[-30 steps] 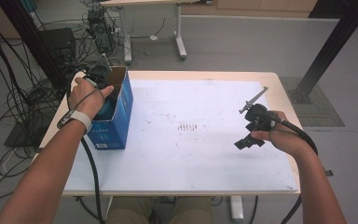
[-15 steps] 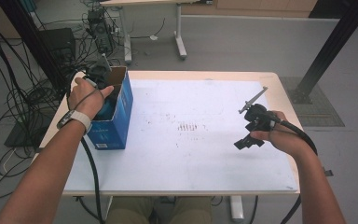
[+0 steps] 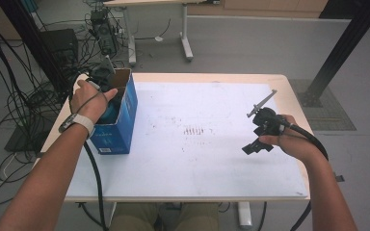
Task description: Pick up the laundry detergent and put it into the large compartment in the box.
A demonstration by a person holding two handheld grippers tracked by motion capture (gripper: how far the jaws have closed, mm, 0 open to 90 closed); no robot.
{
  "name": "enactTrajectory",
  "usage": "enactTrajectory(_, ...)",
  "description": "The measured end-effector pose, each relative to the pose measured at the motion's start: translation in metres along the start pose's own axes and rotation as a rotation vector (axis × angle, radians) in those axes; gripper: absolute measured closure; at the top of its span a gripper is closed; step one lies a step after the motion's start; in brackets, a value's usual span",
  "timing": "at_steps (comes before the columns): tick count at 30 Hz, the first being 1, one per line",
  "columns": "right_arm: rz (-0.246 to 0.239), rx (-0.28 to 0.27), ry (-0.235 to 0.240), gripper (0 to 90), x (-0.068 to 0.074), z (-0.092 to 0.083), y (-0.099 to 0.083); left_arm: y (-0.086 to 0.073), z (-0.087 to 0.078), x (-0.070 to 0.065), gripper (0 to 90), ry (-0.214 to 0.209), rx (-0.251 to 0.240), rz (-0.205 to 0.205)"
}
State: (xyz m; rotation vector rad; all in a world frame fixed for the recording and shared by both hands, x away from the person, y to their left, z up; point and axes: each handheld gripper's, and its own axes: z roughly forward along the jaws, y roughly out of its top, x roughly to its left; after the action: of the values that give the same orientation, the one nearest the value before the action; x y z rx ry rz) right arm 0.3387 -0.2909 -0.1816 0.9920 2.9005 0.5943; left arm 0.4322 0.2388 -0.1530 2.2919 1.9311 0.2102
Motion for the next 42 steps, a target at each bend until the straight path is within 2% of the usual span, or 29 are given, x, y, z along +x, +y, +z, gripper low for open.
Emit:
enactTrajectory(37,0.001,0.008,-0.001,11.2,-0.0001,0.0001,0.0014,0.0019,0.0006,0.0058,37.0,-0.027,-0.001,0.012)
enactTrajectory(42,0.002,0.007,-0.001,11.2,0.0004,0.0004,0.0009,0.0021,-0.0031,0.0046,33.5,-0.032,-0.008,0.025)
